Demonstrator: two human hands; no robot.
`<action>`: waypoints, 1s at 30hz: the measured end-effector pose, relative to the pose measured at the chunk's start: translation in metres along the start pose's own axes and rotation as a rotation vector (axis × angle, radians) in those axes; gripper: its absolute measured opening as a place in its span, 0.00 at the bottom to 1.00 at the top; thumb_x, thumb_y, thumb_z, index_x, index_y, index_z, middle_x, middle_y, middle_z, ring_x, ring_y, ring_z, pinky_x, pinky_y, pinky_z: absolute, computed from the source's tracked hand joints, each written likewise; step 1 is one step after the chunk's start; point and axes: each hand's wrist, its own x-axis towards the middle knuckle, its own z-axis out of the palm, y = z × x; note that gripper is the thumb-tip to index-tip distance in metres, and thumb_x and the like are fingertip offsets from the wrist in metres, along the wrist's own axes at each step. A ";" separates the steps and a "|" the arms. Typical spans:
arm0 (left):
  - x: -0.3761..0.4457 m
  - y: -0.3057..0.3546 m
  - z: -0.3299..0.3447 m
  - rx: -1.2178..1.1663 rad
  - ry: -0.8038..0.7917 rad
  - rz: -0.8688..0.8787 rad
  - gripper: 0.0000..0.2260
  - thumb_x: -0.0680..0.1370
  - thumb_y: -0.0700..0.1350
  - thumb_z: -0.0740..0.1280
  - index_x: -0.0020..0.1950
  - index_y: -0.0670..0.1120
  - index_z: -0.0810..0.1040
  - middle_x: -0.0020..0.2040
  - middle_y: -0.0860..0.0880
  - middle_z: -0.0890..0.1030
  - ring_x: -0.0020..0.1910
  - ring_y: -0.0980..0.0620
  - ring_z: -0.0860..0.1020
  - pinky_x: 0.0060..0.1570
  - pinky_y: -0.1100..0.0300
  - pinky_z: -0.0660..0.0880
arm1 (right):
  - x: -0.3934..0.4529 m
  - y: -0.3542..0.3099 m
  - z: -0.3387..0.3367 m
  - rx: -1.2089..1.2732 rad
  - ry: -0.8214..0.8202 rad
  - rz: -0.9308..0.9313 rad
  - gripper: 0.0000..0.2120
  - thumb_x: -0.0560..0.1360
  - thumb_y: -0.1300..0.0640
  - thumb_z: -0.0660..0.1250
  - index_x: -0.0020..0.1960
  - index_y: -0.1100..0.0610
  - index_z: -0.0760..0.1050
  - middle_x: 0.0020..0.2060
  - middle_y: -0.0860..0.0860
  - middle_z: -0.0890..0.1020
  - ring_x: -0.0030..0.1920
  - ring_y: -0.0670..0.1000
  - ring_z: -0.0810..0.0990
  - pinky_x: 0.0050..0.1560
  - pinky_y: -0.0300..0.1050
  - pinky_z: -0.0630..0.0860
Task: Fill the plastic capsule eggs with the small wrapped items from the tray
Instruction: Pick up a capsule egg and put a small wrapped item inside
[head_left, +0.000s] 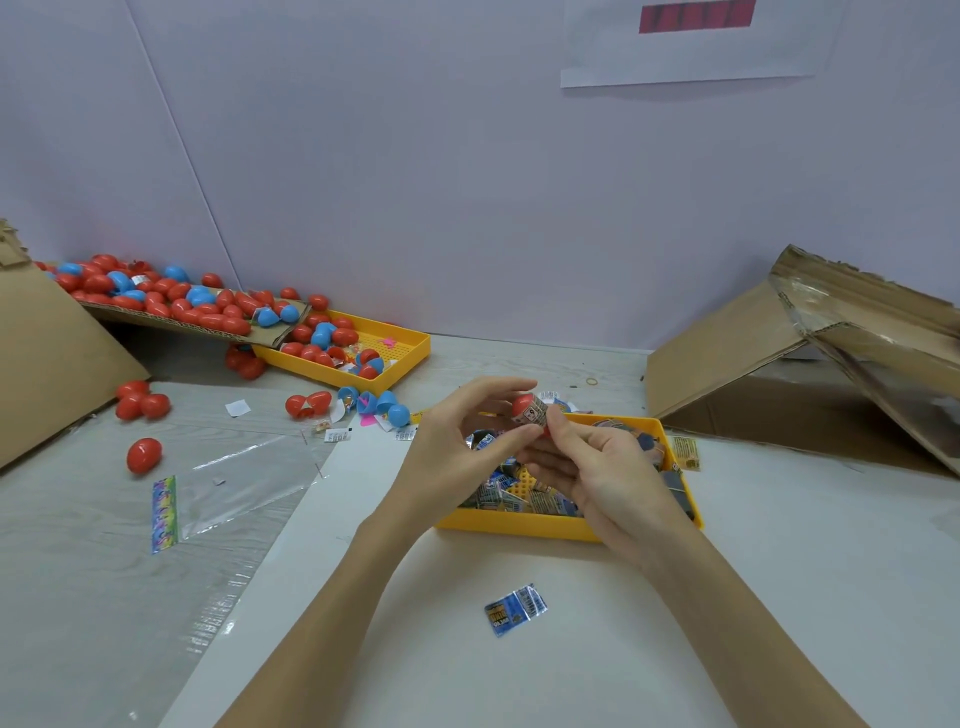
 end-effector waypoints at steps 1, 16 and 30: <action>0.000 -0.001 0.000 0.015 0.001 0.000 0.19 0.77 0.45 0.74 0.68 0.48 0.78 0.57 0.52 0.82 0.59 0.50 0.81 0.58 0.57 0.80 | 0.000 0.000 0.000 -0.007 0.008 -0.003 0.17 0.82 0.51 0.63 0.53 0.62 0.85 0.49 0.58 0.87 0.50 0.52 0.87 0.47 0.38 0.82; 0.002 -0.010 -0.005 0.198 0.268 -0.099 0.11 0.84 0.47 0.62 0.56 0.46 0.83 0.51 0.54 0.84 0.53 0.62 0.80 0.47 0.73 0.74 | 0.035 -0.139 -0.079 0.964 0.140 -0.265 0.23 0.87 0.51 0.53 0.65 0.71 0.73 0.54 0.63 0.81 0.44 0.54 0.81 0.44 0.42 0.79; -0.001 -0.025 -0.005 0.356 0.183 -0.202 0.11 0.84 0.46 0.64 0.52 0.44 0.84 0.48 0.50 0.83 0.50 0.56 0.79 0.49 0.60 0.77 | 0.036 0.005 -0.038 -0.235 -0.022 0.063 0.16 0.84 0.53 0.61 0.53 0.61 0.85 0.34 0.54 0.80 0.29 0.48 0.76 0.28 0.38 0.74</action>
